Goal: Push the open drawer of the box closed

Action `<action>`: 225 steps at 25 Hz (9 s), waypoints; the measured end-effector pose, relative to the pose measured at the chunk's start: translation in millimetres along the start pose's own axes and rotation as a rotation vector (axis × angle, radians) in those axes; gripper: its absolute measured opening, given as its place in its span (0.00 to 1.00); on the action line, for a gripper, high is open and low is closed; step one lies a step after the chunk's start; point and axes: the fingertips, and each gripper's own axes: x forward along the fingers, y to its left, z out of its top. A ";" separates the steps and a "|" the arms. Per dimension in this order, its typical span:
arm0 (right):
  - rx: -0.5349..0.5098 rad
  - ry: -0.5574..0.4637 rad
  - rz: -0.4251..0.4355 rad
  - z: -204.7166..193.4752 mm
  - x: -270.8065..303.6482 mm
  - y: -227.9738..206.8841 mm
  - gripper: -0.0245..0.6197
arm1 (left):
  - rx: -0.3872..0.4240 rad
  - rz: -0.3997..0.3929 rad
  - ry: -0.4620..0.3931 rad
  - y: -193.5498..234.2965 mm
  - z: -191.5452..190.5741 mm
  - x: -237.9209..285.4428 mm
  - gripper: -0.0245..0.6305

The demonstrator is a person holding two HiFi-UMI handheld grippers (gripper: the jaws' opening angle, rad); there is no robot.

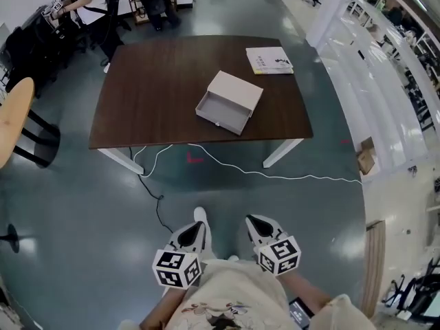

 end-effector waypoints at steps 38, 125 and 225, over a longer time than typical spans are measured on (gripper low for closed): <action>0.080 0.085 0.121 113.5 208.4 -113.5 0.05 | 0.379 0.099 0.176 126.5 134.2 236.6 0.05; 0.162 0.065 -0.070 49.5 336.4 -251.6 0.05 | 0.339 0.125 0.194 195.5 115.1 494.9 0.26; -0.081 -0.096 -0.146 127.9 186.5 -96.0 0.05 | 0.281 -0.047 0.072 100.3 137.3 207.5 0.05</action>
